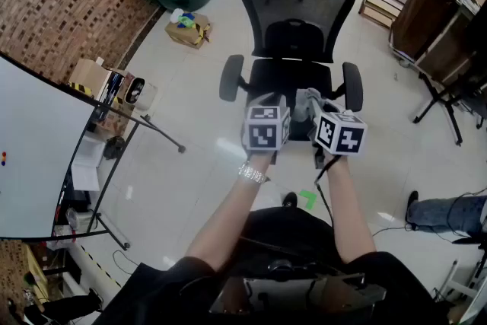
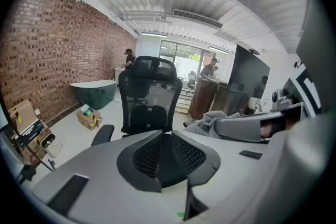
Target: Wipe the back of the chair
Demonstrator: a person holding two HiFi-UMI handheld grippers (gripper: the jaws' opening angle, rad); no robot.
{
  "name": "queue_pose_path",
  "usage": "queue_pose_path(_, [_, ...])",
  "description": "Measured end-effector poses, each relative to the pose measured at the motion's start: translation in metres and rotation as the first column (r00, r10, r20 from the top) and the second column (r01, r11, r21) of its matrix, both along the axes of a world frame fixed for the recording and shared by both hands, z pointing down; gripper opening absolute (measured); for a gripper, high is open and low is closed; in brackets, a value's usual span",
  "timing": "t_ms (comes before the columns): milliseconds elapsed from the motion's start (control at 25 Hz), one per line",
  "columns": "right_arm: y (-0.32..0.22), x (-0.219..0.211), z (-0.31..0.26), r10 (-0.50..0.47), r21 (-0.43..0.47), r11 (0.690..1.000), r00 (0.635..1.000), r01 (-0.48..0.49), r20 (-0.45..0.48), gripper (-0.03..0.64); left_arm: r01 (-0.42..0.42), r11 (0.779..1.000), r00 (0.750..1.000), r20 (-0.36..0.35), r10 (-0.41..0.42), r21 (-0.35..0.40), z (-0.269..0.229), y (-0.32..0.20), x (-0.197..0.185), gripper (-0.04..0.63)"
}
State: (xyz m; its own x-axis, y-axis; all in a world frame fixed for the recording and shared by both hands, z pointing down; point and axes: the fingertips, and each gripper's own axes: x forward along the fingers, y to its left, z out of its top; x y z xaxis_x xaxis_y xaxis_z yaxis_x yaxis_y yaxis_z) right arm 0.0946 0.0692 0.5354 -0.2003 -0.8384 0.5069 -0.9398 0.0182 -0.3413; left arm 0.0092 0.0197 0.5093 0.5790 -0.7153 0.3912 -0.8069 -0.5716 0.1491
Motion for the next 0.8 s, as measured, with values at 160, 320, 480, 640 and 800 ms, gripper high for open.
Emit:
queue_pose_path(160, [-0.029,-0.002,0.014,-0.007,-0.023,1.000,1.000,0.007,0.024,0.046,0.027,0.999,1.000,0.009,-0.027,-0.020,0.010,-0.033,-0.010,0.058])
queue_pose_path(320, [-0.086,0.003,0.021,-0.016,-0.031,0.999,1.000,0.016,0.003,0.046,0.012,1.000,1.000,-0.009,-0.012,-0.002,0.009,-0.085,0.003,0.058])
queue_pose_path(480, [-0.145,0.000,0.012,-0.013,-0.010,1.000,1.000,0.013,-0.018,0.046,0.002,1.000,0.999,-0.036,-0.002,0.017,-0.005,-0.141,0.005,0.058])
queue_pose_path(640, [-0.183,-0.013,0.008,-0.019,0.007,1.000,0.999,0.019,-0.039,0.046,-0.018,0.999,0.998,-0.051,0.020,0.039,-0.015,-0.176,0.010,0.058])
queue_pose_path(800, [-0.222,-0.022,0.005,-0.070,0.027,0.997,0.994,0.072,-0.081,0.046,-0.017,0.999,0.998,-0.060,0.020,0.040,-0.013,-0.207,0.017,0.057])
